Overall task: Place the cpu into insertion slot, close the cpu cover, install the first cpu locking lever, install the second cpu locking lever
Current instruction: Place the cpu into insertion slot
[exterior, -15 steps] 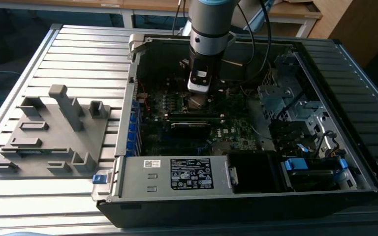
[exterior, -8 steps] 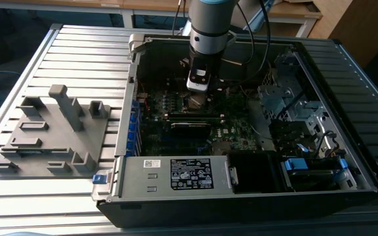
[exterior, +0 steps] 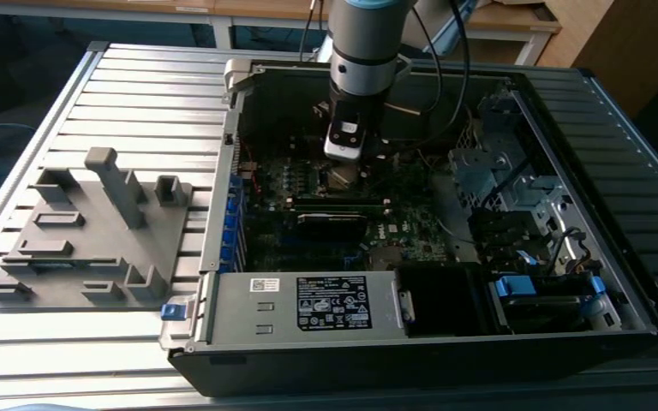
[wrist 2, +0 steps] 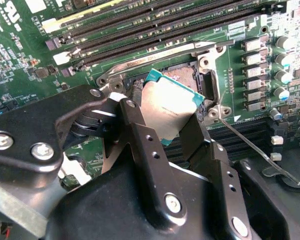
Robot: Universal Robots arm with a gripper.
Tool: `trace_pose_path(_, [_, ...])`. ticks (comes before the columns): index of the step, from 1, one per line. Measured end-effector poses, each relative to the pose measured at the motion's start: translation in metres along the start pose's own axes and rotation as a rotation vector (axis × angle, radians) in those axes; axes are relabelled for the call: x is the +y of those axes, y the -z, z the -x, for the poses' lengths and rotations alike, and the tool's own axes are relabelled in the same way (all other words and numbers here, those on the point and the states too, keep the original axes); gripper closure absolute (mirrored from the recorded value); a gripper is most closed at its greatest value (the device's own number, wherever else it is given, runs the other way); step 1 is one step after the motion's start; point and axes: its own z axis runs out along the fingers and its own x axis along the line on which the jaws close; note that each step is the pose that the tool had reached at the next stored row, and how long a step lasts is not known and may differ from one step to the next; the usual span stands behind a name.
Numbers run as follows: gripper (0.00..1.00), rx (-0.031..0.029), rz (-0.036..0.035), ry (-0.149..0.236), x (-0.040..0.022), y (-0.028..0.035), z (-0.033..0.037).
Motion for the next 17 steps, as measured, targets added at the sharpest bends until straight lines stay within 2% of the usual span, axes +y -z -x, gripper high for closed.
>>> trace_pose_path(6, [0.46,-0.0021,0.0005,-0.047,-0.0001,-0.0002,-0.0001])
trace_pose_path(17, [0.46,-0.0113,0.0017,-0.234,-0.0001,-0.0001,-0.0001])
